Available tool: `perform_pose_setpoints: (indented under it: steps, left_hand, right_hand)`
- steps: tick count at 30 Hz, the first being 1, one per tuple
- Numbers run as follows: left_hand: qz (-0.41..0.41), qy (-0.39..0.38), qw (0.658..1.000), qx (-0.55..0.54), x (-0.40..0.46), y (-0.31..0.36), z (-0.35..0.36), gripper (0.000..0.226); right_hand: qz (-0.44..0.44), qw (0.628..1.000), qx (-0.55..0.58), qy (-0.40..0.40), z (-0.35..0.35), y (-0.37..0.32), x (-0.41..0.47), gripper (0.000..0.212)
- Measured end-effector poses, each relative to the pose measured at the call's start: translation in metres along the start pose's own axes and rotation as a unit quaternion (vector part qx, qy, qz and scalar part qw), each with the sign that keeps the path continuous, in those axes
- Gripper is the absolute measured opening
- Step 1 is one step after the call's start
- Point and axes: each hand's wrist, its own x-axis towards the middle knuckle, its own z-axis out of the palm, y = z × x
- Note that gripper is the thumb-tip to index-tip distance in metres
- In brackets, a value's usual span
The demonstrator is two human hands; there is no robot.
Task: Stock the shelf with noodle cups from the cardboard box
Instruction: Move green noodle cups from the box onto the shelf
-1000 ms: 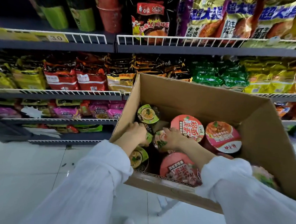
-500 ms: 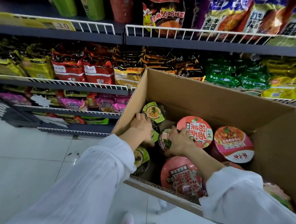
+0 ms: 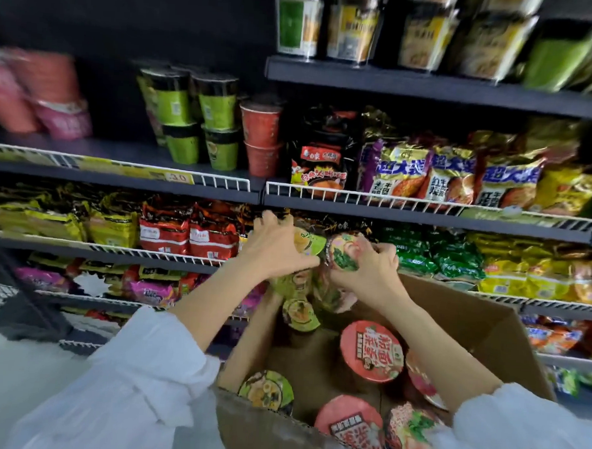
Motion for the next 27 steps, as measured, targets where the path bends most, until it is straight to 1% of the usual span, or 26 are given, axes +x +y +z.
perform_pose_setpoints:
  steps: [3,6,9,13,15,18,21,25,27]
  left_hand:
    - [0.005,0.074,0.997,-0.030,0.002,-0.029,-0.034,0.092]
    - [0.007,0.125,0.990,-0.064,0.004,-0.078,-0.065,0.083]
    - [-0.005,0.159,0.984,-0.075,0.010,-0.141,-0.094,0.079]
    - [-0.032,0.189,0.980,-0.060,0.031,-0.233,-0.133,0.079]
    - [-0.054,0.206,0.976,-0.051,0.042,-0.274,-0.150,0.080]
    - [-0.090,0.231,0.967,-0.051,0.062,-0.326,-0.175,0.077]
    - [-0.120,0.258,0.957,-0.051,0.085,-0.371,-0.194,0.079]
    - [-0.122,0.279,0.952,-0.023,0.125,-0.423,-0.213,0.082]
    - [-0.113,0.290,0.950,-0.008,0.146,-0.447,-0.218,0.082]
  right_hand:
    - [-0.043,0.998,0.024,0.044,-0.005,-0.046,0.010,0.097]
    - [-0.087,0.994,0.032,0.066,0.007,-0.096,0.027,0.094]
    - [-0.125,0.988,0.048,0.077,0.032,-0.153,0.049,0.088]
    - [-0.152,0.980,0.080,0.100,0.074,-0.236,0.083,0.073]
    - [-0.167,0.976,0.090,0.108,0.095,-0.276,0.101,0.069]
    - [-0.176,0.973,0.106,0.102,0.128,-0.334,0.128,0.070]
    - [-0.192,0.973,0.087,0.091,0.160,-0.385,0.159,0.071]
    - [-0.203,0.975,0.034,0.089,0.199,-0.441,0.218,0.073]
    - [-0.210,0.974,0.008,0.086,0.217,-0.460,0.254,0.081]
